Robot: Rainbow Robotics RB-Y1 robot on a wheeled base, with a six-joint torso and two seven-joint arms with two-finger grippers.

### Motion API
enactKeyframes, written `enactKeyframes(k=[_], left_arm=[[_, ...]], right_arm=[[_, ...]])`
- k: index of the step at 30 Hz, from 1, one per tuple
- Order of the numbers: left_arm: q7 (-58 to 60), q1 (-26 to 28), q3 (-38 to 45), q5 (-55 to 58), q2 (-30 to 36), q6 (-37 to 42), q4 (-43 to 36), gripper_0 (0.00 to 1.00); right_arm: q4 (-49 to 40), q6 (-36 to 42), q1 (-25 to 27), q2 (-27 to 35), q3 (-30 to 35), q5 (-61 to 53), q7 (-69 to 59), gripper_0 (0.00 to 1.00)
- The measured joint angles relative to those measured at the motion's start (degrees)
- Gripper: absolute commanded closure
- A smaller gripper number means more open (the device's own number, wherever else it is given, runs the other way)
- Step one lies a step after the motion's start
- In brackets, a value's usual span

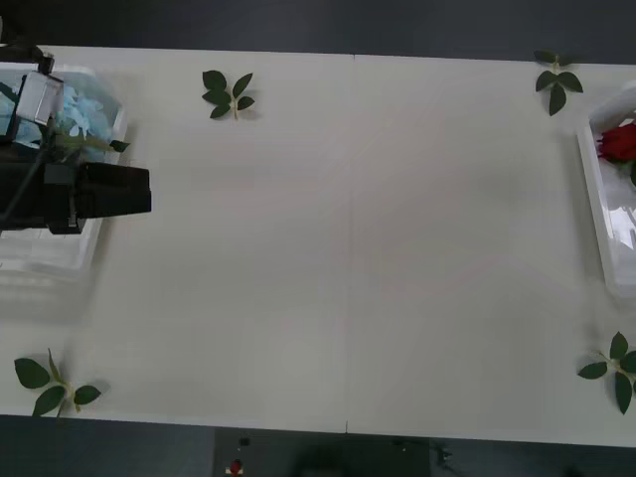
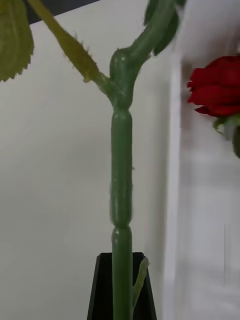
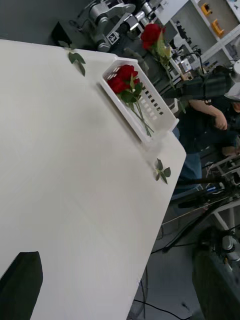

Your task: Put the red flowers into the right box and the blue flowers into the left box

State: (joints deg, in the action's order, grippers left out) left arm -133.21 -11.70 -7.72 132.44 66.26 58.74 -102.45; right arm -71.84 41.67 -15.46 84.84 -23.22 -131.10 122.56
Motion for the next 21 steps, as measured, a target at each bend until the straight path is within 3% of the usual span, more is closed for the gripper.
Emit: enactKeyframes(k=[8,14,21], left_arm=[[-0.01,9.71,-1.01,0.00,4.40,-20.21,-19.40,0.13],[-0.04,9.01,-7.20,-1.68,6.04,-27.49,-23.42,0.13],[-0.09,8.88,-6.75,-2.79,6.02,-30.82,-24.24,0.13]], right_arm=[[5.20,-2.73,0.04,0.00,0.00,10.88,-7.11,1.00],[9.10,-2.69,0.07,0.00,0.00,13.00,-7.48,1.00],[9.91,-6.66,0.15,0.00,-1.16,11.87,-7.86,1.00]])
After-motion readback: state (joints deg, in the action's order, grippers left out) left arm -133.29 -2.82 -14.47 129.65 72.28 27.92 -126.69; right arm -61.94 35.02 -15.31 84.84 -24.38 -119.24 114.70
